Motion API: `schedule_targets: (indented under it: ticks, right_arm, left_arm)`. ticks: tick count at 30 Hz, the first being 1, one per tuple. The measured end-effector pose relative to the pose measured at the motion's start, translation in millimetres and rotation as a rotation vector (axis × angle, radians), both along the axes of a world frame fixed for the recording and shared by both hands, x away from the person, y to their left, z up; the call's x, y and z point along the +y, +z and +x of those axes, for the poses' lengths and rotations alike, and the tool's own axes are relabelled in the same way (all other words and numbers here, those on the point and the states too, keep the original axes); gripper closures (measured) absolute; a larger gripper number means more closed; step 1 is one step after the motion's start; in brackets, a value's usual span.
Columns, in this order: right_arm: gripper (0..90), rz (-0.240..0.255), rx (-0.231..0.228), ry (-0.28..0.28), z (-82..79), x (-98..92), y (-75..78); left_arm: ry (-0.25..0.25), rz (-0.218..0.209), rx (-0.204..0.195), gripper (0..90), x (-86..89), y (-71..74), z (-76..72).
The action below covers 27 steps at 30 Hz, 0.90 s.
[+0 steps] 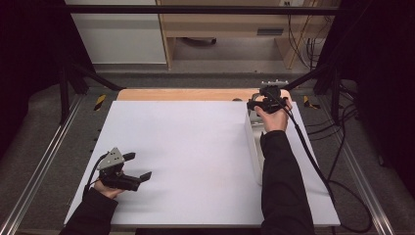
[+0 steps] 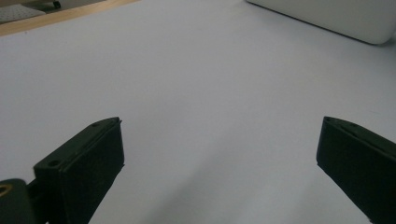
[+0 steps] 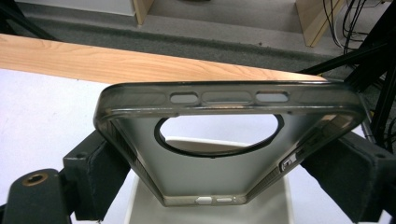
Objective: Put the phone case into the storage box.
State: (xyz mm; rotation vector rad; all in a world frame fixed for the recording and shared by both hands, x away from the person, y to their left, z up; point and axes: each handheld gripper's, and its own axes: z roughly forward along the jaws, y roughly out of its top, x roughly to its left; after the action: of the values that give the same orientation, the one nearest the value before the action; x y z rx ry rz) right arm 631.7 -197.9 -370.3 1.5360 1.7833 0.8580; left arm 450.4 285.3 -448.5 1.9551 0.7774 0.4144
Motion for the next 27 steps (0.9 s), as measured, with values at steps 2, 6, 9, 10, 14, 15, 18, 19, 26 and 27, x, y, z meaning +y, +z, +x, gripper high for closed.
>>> schedule_targets:
  ticks: [2, 6, 9, 10, 14, 15, 18, 19, 26, 27]
  right_arm:
    - [12.0, 0.000, 0.004, 0.000, 0.9, 0.4, -2.0]
    - [12.0, -0.003, 0.014, -0.002, 2.2, 0.9, -4.8]
    - [12.0, -0.011, 0.014, 0.000, 2.9, 0.9, -6.1]
    - [12.0, -0.008, 0.014, 0.002, 3.0, 0.8, -6.3]
    - [12.0, -0.008, 0.016, 0.003, 3.7, -0.1, -7.6]
    - [12.0, -0.006, 0.015, 0.003, 4.0, -0.5, -8.0]
    - [12.0, 0.001, 0.017, 0.004, 4.5, -1.6, -8.9]
    - [11.9, -0.001, 0.018, 0.005, 4.8, -2.0, -9.3]
    - [11.9, 0.009, 0.018, 0.007, 6.2, -4.2, -12.8]
    - [11.9, 0.010, 0.018, 0.007, 6.4, -4.3, -12.7]
  left_arm:
    - [0.000, 0.000, 0.000, 0.3, 0.0, 0.0, 0.0]
    - [0.000, 0.002, 0.000, 0.3, -0.1, -0.2, 0.0]
    - [-0.001, 0.002, 0.000, 0.3, -0.2, -0.2, 0.0]
    - [-0.001, 0.002, 0.000, 0.3, -0.2, -0.2, 0.0]
    - [-0.001, 0.003, 0.001, 0.3, -0.2, -0.4, 0.1]
    - [-0.002, 0.003, 0.001, 0.3, -0.3, -0.4, 0.0]
    - [-0.003, 0.005, 0.001, 0.3, -0.7, -0.5, 0.0]
    - [-0.003, 0.005, 0.001, 0.3, -0.7, -0.6, 0.0]
    - [-0.003, 0.007, 0.003, 0.3, -1.0, -0.9, 0.2]
    - [-0.003, 0.008, 0.003, 0.3, -1.0, -1.0, 0.3]
